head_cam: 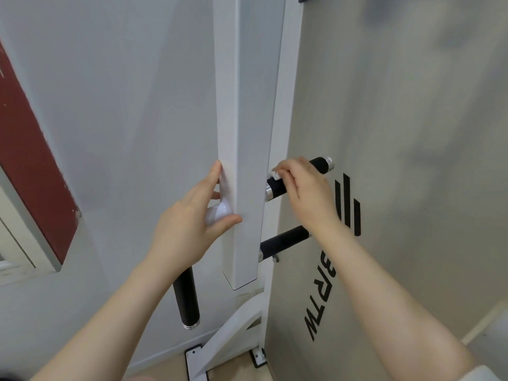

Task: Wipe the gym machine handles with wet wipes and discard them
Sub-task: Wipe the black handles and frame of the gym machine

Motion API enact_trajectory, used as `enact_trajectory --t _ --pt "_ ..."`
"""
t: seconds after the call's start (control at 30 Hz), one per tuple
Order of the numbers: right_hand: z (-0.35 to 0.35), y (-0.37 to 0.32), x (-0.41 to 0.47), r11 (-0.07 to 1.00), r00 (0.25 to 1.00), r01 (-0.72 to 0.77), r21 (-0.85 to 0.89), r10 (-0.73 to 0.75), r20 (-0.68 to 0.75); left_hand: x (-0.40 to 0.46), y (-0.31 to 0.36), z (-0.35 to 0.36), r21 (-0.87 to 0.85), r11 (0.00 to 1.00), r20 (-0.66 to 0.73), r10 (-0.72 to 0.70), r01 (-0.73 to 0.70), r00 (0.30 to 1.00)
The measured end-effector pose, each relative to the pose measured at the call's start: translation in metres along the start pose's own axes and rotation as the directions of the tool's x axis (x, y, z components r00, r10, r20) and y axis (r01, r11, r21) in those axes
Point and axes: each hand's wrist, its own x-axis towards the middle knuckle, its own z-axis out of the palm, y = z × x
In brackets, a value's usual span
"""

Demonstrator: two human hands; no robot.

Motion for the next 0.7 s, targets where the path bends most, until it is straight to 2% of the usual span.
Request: enact_trajectory --t 0.07,0.1,0.2,0.27,0.37,0.4,0.43,0.5,0.57,0.63,0.7 --pt "0.003 -0.001 -0.011 0.999 0.998 0.032 -0.028 -0.033 -0.054 -0.002 0.002 -0.001 0.002 1.000 -0.002 0.005 -0.005 1.000" --pt "0.000 0.007 -0.011 0.999 0.997 0.002 -0.054 -0.005 -0.072 -0.002 0.003 -0.001 0.008 1.000 0.001 0.014 -0.014 1.000" --pt "-0.018 0.033 -0.005 0.974 0.972 -0.197 -0.107 0.181 -0.150 -0.003 0.005 -0.001 0.022 1.000 0.023 0.017 -0.018 1.000" --pt "-0.023 0.042 -0.004 0.955 0.936 -0.285 -0.077 0.260 -0.239 -0.003 0.006 0.000 0.040 0.999 0.019 0.015 -0.016 1.000" --pt "-0.006 0.020 -0.010 0.895 0.826 -0.432 0.109 0.441 -0.352 -0.005 0.006 0.000 0.076 0.997 0.009 0.018 -0.019 1.000" --pt "0.002 0.010 -0.016 0.887 0.811 -0.447 0.117 0.456 -0.366 -0.005 0.006 0.000 0.086 0.996 0.011 0.022 -0.023 1.000" --pt "0.009 0.001 -0.024 0.902 0.833 -0.428 0.062 0.420 -0.361 -0.005 0.005 -0.001 0.091 0.995 0.017 0.032 -0.034 0.999" --pt "0.019 -0.017 -0.038 0.913 0.891 -0.405 0.049 0.406 -0.203 -0.003 0.003 -0.002 0.081 0.996 0.043 0.041 -0.044 0.998" --pt "0.016 -0.034 -0.054 0.862 0.873 -0.481 0.162 0.487 0.001 -0.003 0.003 -0.002 0.055 0.998 0.043 0.024 -0.027 0.999" --pt "0.004 -0.050 -0.069 0.712 0.781 -0.615 0.339 0.607 0.144 -0.010 0.006 0.001 0.047 0.994 -0.104 0.103 -0.099 0.989" --pt "-0.016 -0.065 -0.086 0.431 0.646 -0.708 0.560 0.716 0.265 -0.025 0.015 0.004 0.020 0.963 -0.236 0.267 -0.270 0.934"
